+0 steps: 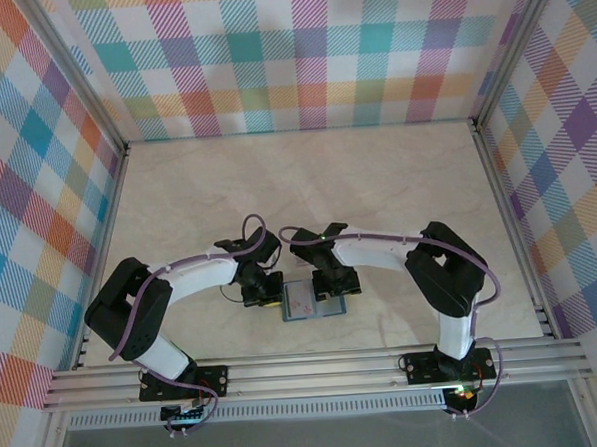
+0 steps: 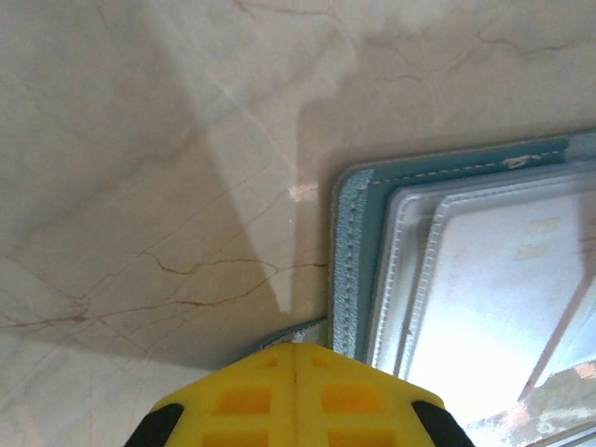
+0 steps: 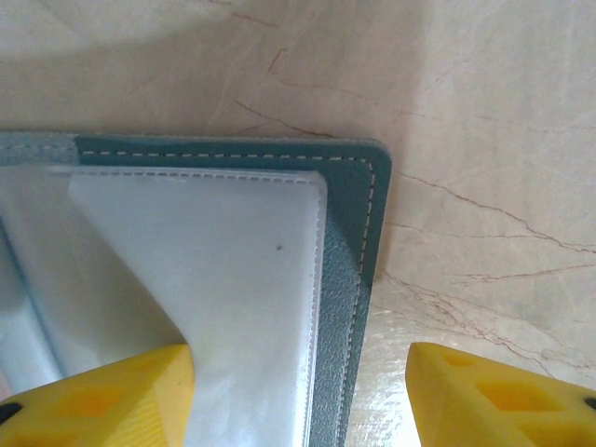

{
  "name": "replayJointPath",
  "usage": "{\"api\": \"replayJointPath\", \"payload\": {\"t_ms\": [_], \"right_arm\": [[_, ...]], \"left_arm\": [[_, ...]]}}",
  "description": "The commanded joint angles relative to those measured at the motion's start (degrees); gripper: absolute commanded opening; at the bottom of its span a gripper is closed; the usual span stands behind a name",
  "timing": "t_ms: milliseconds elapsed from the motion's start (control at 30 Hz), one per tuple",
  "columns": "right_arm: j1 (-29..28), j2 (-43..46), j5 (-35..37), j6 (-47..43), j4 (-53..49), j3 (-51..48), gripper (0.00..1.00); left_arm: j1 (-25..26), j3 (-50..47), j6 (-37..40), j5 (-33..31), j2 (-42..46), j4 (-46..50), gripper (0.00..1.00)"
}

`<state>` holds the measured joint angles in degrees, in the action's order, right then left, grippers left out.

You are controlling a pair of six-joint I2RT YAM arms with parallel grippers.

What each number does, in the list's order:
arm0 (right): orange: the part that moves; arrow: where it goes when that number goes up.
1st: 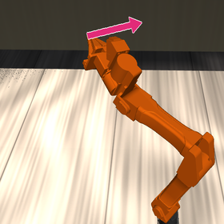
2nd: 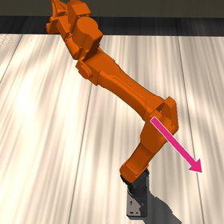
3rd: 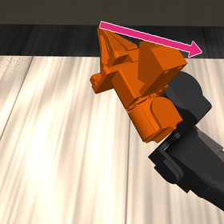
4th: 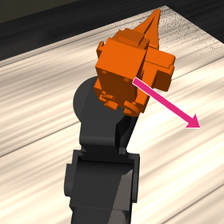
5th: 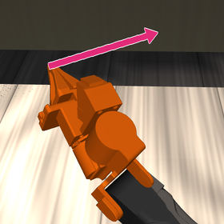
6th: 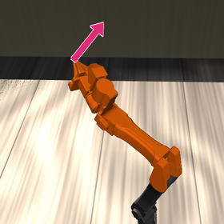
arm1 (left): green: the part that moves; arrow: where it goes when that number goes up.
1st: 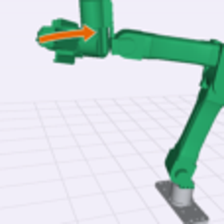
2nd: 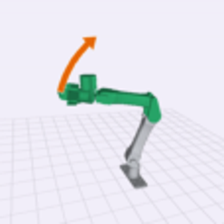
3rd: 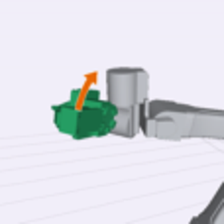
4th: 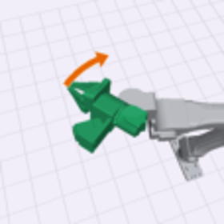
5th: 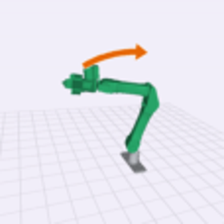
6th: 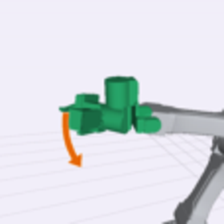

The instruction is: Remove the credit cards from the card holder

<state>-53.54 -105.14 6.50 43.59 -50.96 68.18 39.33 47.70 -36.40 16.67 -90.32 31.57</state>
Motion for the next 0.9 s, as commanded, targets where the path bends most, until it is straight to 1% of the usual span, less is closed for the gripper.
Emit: {"api": "replayJointPath", "payload": {"t_ms": [0,200,300,367,500,600,700,867], "right_arm": [[0.4,3.9,-2.5,-0.9,0.5,-0.8,0.63],[0.8,8.4,-4.9,-1.3,1.5,-1.7,0.61],[1.2,10.2,-7.4,-1.5,3.7,-2.6,0.58],[2.1,11.0,-10.8,-1.3,7.1,-3.9,0.53],[5.3,12.0,-21.3,0.4,17.9,-8.7,0.37],[7.1,11.7,-28.5,2.7,27.5,-12.5,0.28],[8.3,9.8,-33.0,4.4,33.9,-14.6,0.24],[8.7,7.2,-35.0,4.7,36.5,-14.9,0.24]], "left_arm": [[0.9,3.9,-0.2,-1.8,0.3,3.2,0.01],[2.3,6.2,-2.2,-2.2,1.2,3.9,0.01],[3.1,5.9,-3.3,-1.8,1.0,2.9,0.01],[3.3,4.8,-4.3,-1.3,0.8,1.3,0.01],[3.3,3.1,-6.2,0.1,0.0,-1.9,0.01],[3.6,2.9,-6.8,1.3,-0.7,-3.4,0.00],[3.7,2.9,-6.7,1.4,-1.2,-3.7,0.00],[3.8,2.1,-6.0,1.9,-2.3,-4.0,0.00]]}}
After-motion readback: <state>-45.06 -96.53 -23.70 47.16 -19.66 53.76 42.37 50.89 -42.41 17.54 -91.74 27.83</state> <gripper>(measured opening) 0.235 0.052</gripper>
